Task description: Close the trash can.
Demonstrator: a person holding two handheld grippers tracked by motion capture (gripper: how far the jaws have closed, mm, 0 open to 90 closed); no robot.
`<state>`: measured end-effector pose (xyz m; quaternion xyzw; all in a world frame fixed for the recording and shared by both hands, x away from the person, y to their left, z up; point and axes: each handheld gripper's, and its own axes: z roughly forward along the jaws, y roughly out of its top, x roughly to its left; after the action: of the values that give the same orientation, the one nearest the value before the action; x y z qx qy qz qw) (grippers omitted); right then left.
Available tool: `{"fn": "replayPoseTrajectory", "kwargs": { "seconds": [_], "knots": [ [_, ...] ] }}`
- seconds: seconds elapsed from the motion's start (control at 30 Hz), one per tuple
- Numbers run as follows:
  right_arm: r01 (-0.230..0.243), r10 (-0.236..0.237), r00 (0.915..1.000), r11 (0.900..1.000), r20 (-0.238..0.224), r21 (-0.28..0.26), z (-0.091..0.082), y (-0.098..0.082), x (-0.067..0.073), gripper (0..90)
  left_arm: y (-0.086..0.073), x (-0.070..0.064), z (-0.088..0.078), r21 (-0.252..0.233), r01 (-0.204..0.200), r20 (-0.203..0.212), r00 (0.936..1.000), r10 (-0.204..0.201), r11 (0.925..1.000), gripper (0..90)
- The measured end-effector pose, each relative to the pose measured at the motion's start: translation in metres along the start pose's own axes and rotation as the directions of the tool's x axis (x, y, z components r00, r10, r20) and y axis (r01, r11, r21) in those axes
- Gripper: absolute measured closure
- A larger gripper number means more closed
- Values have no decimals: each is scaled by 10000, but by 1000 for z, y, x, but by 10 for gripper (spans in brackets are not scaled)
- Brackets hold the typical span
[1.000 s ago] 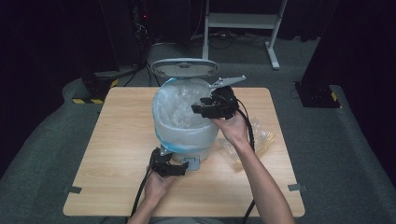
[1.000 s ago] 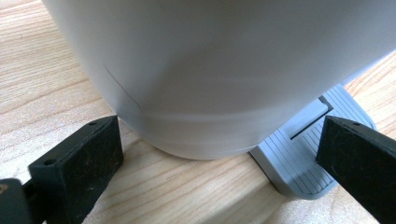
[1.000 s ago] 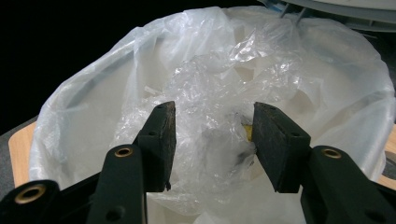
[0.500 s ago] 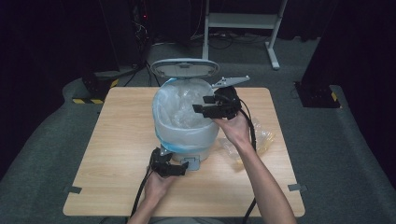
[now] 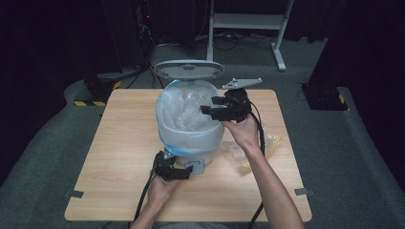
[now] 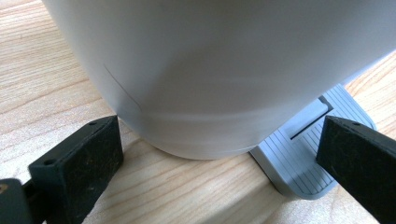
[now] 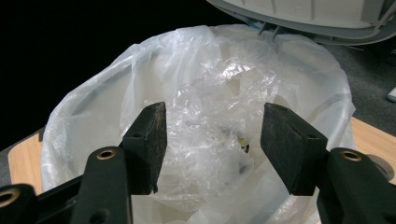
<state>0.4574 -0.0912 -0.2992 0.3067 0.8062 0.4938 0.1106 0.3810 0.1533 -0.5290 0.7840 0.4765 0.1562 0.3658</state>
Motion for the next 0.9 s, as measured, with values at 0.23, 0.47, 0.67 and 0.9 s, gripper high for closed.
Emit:
{"fn": "replayPoseTrajectory", "kwargs": {
  "seconds": [0.23,0.47,0.67,0.9],
  "knots": [
    [-60,62,9999,9998,83,-163,-5,-3,-1,410,0,0,0,1,-3,0,10000,3,10000,4],
    [-23,32,9997,9992,222,-396,-13,-6,0,426,0,0,0,-3,3,4,10000,-3,10000,4],
    [-91,100,9996,9993,249,-356,-17,-8,-2,415,0,0,0,-3,3,0,10000,-3,10000,4],
    [-32,57,9993,9976,366,-692,-26,-11,0,410,0,0,0,-2,2,3,10000,-2,10000,4]
  ]
}}
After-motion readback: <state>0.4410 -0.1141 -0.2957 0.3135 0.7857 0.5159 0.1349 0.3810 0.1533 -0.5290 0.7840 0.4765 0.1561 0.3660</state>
